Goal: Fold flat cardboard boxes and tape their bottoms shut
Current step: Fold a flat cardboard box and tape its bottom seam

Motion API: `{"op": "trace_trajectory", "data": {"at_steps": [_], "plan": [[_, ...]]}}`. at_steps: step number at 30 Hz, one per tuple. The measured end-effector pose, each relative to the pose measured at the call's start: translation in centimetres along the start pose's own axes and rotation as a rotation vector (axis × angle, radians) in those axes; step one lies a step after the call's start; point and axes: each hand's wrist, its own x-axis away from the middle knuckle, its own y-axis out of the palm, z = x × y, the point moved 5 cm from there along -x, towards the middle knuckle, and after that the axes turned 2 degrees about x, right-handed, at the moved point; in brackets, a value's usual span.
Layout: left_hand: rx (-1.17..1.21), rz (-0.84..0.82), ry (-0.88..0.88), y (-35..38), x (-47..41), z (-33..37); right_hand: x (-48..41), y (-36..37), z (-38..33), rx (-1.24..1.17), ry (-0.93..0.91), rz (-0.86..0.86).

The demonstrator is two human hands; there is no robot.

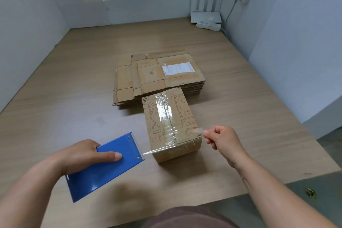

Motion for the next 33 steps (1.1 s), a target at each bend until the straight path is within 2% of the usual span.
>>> {"op": "trace_trajectory", "data": {"at_steps": [6, 11, 12, 14, 15, 16, 19, 21, 24, 27, 30, 33], "plan": [[-0.078, 0.06, -0.056, 0.9, -2.7, 0.1, -0.5, 0.7, 1.2, 0.022, 0.098, -0.009], [-0.081, 0.027, -0.094, 2.6, -4.6, 0.6, -1.1, 1.0, 2.4, -0.114, 0.246, -0.105], [-0.081, 0.025, -0.097, 2.6, -4.8, 0.6, -1.2, 0.9, 2.7, -0.004, 0.252, -0.104], [-0.083, 0.036, -0.093, 2.6, -5.0, 0.4, -1.1, 0.4, 3.8, 0.453, 0.242, -0.063], [-0.091, 0.046, -0.091, 2.6, -5.0, 0.3, -0.8, 0.1, 4.0, 0.605, 0.219, 0.001], [-0.095, 0.056, -0.091, 2.6, -5.1, 0.3, -0.6, 0.0, 3.6, 0.635, 0.157, 0.09], [-0.079, 0.062, -0.097, 2.8, -5.4, 0.4, 0.7, 1.2, 0.0, 0.565, -0.238, 0.342], [-0.078, 0.068, -0.103, 3.0, -5.6, 0.5, 1.2, 3.9, -1.9, 0.717, -0.39, 0.215], [-0.08, 0.063, -0.122, 2.9, -5.7, 0.7, 1.1, 7.2, -1.1, 1.019, -0.369, -0.025], [-0.136, 0.09, -0.181, 3.1, -5.9, 0.9, 1.0, 7.4, -0.4, 1.043, -0.315, -0.059], [-0.591, 0.311, -0.176, 3.2, -5.8, 1.0, 0.9, 7.4, -0.3, 1.056, -0.299, -0.052], [-0.558, 0.454, -0.149, 2.6, -5.8, 0.3, 0.9, 7.5, -0.2, 1.074, -0.293, -0.053]]}}
